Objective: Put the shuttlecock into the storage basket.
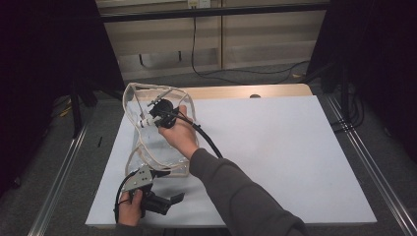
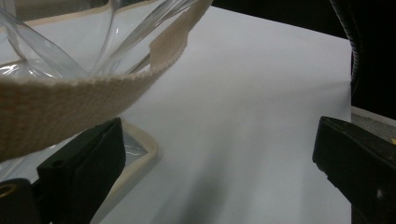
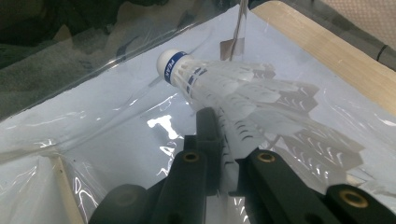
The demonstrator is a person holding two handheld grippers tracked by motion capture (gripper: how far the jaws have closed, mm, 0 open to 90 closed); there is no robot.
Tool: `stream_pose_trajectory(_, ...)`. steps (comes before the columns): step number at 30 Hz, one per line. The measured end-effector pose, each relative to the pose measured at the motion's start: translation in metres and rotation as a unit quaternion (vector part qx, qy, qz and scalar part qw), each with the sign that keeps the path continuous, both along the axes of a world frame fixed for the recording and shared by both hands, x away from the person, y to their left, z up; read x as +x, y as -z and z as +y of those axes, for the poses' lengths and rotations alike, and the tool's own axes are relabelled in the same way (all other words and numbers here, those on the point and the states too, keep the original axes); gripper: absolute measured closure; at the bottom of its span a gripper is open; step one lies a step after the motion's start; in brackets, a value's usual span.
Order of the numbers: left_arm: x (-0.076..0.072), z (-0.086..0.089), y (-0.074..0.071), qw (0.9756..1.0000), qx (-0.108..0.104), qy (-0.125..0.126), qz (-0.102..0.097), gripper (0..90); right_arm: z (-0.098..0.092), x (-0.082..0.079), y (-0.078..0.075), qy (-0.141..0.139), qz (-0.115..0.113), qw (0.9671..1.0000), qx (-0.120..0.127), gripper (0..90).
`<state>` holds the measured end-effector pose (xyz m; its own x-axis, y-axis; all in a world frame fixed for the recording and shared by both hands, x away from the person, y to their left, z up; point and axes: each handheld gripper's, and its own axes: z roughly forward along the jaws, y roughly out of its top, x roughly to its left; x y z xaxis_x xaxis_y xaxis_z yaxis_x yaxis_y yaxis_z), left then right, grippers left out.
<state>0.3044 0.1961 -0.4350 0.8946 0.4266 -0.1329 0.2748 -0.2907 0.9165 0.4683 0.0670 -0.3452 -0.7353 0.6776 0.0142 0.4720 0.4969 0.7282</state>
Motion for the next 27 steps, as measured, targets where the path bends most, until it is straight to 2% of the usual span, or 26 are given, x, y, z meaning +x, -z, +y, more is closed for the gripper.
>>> stream_pose_trajectory(7, 0.000, 0.001, 0.000, 1.0000, 0.001, 0.000, -0.001, 2.5, 0.001, 0.002, 0.005, 0.002, -0.001, 1.0000, -0.009, 87.3)
stream_pose_trajectory(12, 0.000, 0.001, 0.000, 1.0000, 0.001, 0.000, -0.001, 2.5, 0.005, 0.002, 0.011, 0.002, 0.006, 0.9998, -0.020, 87.3)
stream_pose_trajectory(14, 0.001, 0.002, -0.001, 1.0000, 0.007, 0.003, -0.005, 2.7, 0.006, 0.002, 0.013, -0.002, 0.008, 0.9997, -0.022, 87.3)
stream_pose_trajectory(27, 0.000, 0.002, -0.001, 1.0000, 0.006, 0.002, -0.004, 2.6, 0.012, 0.002, 0.022, -0.029, 0.030, 0.9983, -0.042, 87.2)
